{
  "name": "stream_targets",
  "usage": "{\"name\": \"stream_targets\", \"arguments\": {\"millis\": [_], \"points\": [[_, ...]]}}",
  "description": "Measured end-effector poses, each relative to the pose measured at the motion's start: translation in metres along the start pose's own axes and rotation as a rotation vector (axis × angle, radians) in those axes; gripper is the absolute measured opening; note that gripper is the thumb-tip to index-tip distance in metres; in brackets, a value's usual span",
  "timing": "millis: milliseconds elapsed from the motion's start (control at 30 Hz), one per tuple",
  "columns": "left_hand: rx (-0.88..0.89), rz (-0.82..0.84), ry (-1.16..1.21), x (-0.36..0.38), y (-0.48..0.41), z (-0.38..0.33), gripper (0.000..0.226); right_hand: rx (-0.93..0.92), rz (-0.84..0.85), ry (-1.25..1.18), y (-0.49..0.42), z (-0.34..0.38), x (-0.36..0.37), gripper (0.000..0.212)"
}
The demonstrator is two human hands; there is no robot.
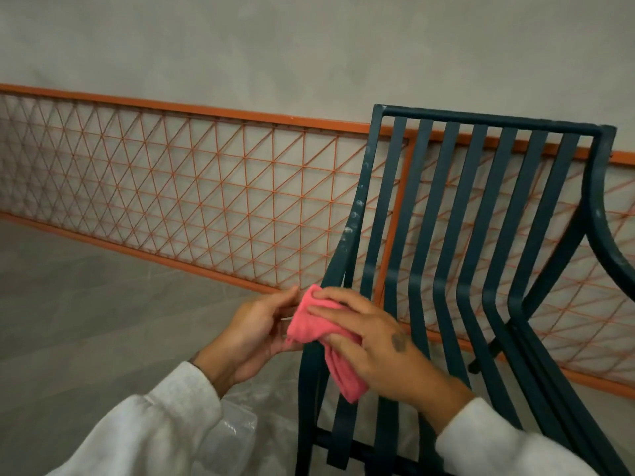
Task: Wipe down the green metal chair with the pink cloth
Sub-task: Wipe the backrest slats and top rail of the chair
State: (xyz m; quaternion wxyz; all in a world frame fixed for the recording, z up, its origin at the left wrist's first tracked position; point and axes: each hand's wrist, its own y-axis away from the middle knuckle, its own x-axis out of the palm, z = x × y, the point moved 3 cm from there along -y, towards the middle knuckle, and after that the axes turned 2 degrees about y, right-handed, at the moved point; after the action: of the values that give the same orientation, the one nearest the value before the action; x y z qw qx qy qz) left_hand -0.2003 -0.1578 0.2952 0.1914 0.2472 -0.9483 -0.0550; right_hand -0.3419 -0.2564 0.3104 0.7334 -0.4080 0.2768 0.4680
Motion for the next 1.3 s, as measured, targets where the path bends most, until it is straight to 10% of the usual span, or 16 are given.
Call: {"name": "stream_targets", "arguments": {"millis": [600,833,1300], "points": [[0.119,-0.106,-0.409,0.027,-0.031,-0.013,0.035,0.253,-0.317,-0.43,-0.008,-0.013,-0.002,0.043],[-0.054,0.035,-0.41,0.048,-0.042,-0.034,0.036,0.509,-0.472,-1.155,0.009,-0.044,-0.023,0.032],[0.158,-0.057,-0.481,0.066,-0.052,-0.023,0.012,0.18,-0.179,-0.15,-0.077,-0.071,-0.038,0.041]]}}
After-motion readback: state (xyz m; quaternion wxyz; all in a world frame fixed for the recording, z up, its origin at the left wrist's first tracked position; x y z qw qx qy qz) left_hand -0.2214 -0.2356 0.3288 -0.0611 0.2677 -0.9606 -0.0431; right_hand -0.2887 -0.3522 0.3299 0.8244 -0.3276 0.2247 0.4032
